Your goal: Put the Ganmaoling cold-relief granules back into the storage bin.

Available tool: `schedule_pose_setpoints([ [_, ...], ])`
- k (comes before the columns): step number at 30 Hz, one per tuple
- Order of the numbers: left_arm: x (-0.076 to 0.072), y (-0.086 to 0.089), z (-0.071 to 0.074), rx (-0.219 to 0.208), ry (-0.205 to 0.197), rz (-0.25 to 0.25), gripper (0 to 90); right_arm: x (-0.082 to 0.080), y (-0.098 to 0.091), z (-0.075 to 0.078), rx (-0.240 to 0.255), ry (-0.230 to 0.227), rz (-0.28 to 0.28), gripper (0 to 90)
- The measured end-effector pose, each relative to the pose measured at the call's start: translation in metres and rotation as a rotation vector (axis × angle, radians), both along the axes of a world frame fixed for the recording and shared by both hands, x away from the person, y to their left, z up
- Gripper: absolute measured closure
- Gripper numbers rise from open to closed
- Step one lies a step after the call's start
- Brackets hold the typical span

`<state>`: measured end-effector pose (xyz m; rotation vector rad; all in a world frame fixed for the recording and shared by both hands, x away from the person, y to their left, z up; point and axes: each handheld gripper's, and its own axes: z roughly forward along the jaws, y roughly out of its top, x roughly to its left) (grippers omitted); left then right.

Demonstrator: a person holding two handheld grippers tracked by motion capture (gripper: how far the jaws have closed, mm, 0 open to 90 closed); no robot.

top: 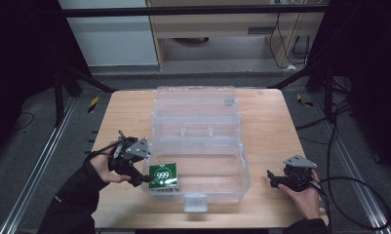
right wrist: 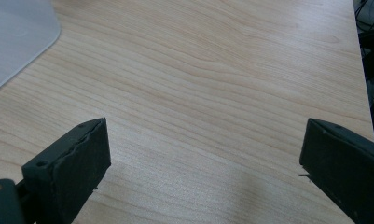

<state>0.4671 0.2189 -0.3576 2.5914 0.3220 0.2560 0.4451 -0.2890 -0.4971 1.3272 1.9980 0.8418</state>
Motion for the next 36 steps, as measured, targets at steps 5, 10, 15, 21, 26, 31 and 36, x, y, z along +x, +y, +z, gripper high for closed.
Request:
schedule_pose_setpoints([
  [5, -0.003, 0.025, -0.004, -0.058, -0.006, 0.093, 21.6, 0.000, 0.000, 0.000, -0.002, 0.001, 0.001, 2.4],
  [10, -0.004, 0.047, -0.015, -0.100, -0.013, 0.193, 22.5, 0.000, 0.001, 0.000, -0.006, 0.005, 0.002, 2.6],
  [15, -0.004, 0.062, -0.028, -0.145, -0.023, 0.283, 22.7, 0.000, 0.000, 0.000, -0.005, 0.003, 0.001, 2.7],
  [21, -0.003, 0.081, -0.052, -0.209, -0.031, 0.425, 22.7, 0.000, 0.000, 0.000, -0.003, 0.000, -0.002, 2.7],
  [26, -0.002, 0.089, -0.072, -0.246, -0.020, 0.512, 22.3, 0.000, -0.001, 0.000, 0.000, -0.001, -0.005, 2.7],
  [31, -0.002, 0.096, -0.089, -0.249, -0.029, 0.594, 23.1, 0.000, -0.001, 0.000, 0.006, 0.003, -0.011, 2.7],
  [36, -0.002, 0.103, -0.098, -0.287, -0.035, 0.684, 24.2, 0.000, -0.002, -0.001, 0.004, 0.006, -0.015, 2.6],
])
